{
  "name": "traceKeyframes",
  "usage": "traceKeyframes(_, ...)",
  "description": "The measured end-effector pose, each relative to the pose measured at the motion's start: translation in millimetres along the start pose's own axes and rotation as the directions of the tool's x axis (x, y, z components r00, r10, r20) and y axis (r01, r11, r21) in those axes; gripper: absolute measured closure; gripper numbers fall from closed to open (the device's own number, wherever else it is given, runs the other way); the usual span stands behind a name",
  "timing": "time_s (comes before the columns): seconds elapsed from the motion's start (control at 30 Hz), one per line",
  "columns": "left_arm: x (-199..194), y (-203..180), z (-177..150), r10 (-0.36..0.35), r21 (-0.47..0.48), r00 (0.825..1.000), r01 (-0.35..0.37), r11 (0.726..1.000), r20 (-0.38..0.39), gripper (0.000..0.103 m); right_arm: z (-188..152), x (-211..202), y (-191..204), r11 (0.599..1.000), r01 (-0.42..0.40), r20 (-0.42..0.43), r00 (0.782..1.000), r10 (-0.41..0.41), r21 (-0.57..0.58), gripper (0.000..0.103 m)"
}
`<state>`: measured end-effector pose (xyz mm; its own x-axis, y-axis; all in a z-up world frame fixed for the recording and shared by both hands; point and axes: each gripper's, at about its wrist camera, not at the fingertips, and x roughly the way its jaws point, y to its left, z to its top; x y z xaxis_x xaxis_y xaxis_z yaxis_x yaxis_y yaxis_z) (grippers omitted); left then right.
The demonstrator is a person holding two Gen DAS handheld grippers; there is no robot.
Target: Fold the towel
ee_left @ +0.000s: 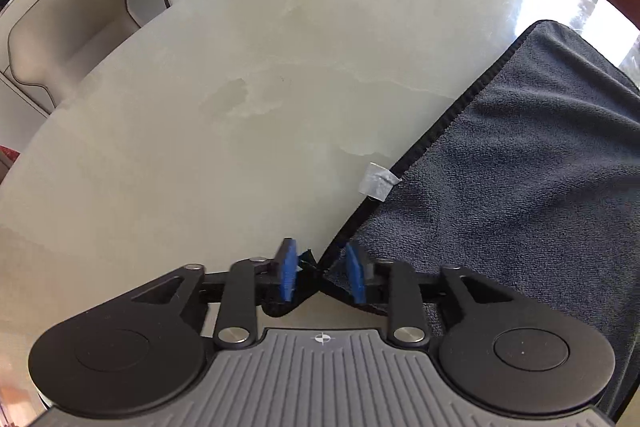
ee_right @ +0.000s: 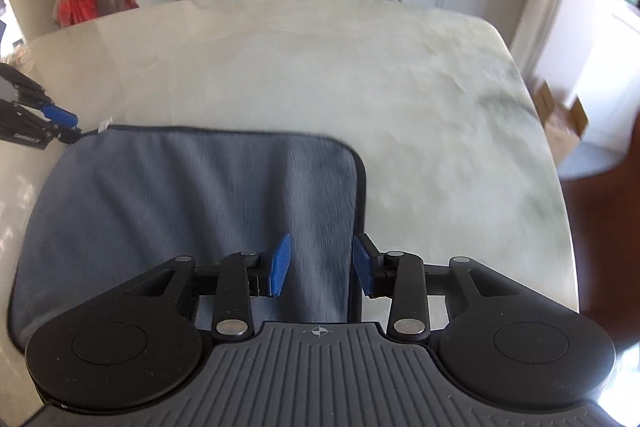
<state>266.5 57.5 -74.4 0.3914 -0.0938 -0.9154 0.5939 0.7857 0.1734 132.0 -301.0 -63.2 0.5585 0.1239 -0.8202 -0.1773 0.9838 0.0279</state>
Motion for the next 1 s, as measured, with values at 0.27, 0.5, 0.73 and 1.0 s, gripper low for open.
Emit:
traceKeyframes(0.27,6,9,-4,-0.013,-0.082,0.999,0.01,0.997,-0.036,0.045,32,43,-11,1.0,-0.008,0.007,1.0,0.008,0.01,0.067)
traceKeyframes(0.5,1,1,-6,-0.033,-0.055,0.999,0.033,0.998,-0.001,0.071,41,67,-23,0.999,-0.005,-0.01,1.0,0.006,0.034,0.067)
traceKeyframes(0.73,1,-10,1,-0.033,0.002,0.999,0.033,0.999,-0.014,0.096,45,84,-14,0.999,0.009,-0.01,1.0,-0.01,-0.036,0.074)
traceKeyframes(1.0,18,-4,22,0.121,0.106,0.992,-0.118,0.987,-0.023,0.103,59,87,-32,0.995,0.101,0.013,0.995,-0.101,-0.006,0.102)
